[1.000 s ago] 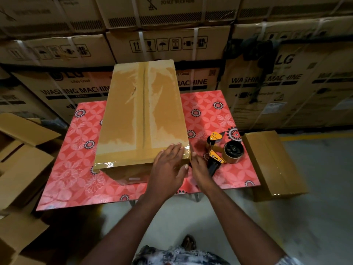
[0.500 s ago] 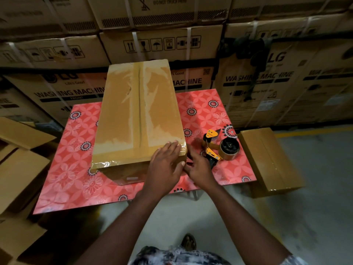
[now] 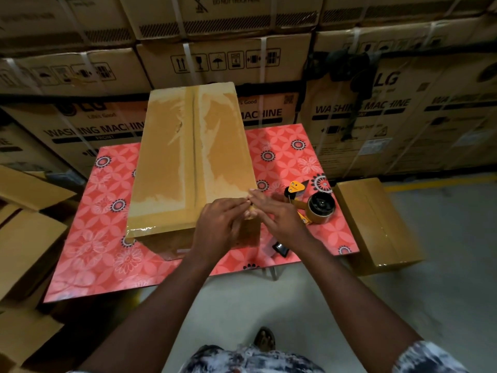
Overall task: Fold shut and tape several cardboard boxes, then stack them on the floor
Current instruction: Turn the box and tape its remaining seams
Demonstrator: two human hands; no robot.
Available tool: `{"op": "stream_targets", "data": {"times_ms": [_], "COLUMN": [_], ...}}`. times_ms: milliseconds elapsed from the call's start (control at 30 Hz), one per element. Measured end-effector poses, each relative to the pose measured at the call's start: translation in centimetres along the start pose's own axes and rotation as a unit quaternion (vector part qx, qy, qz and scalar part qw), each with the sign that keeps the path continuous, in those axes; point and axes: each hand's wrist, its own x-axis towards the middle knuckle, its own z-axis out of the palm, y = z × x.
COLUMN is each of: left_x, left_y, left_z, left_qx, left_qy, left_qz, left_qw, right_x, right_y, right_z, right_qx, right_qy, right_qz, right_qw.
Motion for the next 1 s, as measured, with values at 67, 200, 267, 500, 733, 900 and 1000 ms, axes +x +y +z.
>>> {"op": "stream_targets", "data": {"times_ms": [67,200,267,500,733,900,1000], "left_x": [-0.1,-0.4,-0.7,-0.7,-0.7,-1.2,-2.0], "left_y": [-0.3,-0.3,-0.5,-0.6,-0.7,-2.4,-4.8], "left_z": [0.3,0.6,0.9,0.6,0.3,-2.0,-2.2], "left_qx": [0.012,0.024,0.031,0.004,-0.025,-0.01,0.002], "left_qy": [0.011,0.03,0.028,0.003,-0.032,-0.017,-0.014], "left_qz": [0.02,0.063,0.066,0.031,0.02,0.0,0.0], "left_qw": [1.0,0.997,0.997,1.0,0.999,1.0,1.0], "right_x": [0.0,-0.1,-0.2,0.0,-0.2,1.4,1.6], "right_y": [0.5,1.5,1.9,1.0,1.2,-1.3,-1.0], "right_z": [-0.1,-0.1,-0.1,0.1,0.5,2.3,3.1], "right_qx": [-0.036,-0.081,-0.088,-0.008,-0.103,-0.162,-0.169], "right_qy": [-0.007,-0.025,-0.036,-0.014,-0.018,-0.011,-0.017], "right_qz": [-0.032,-0.077,-0.082,-0.029,-0.056,-0.08,-0.081], "right_qw": [0.999,0.993,0.992,0.999,0.993,0.983,0.982]}}
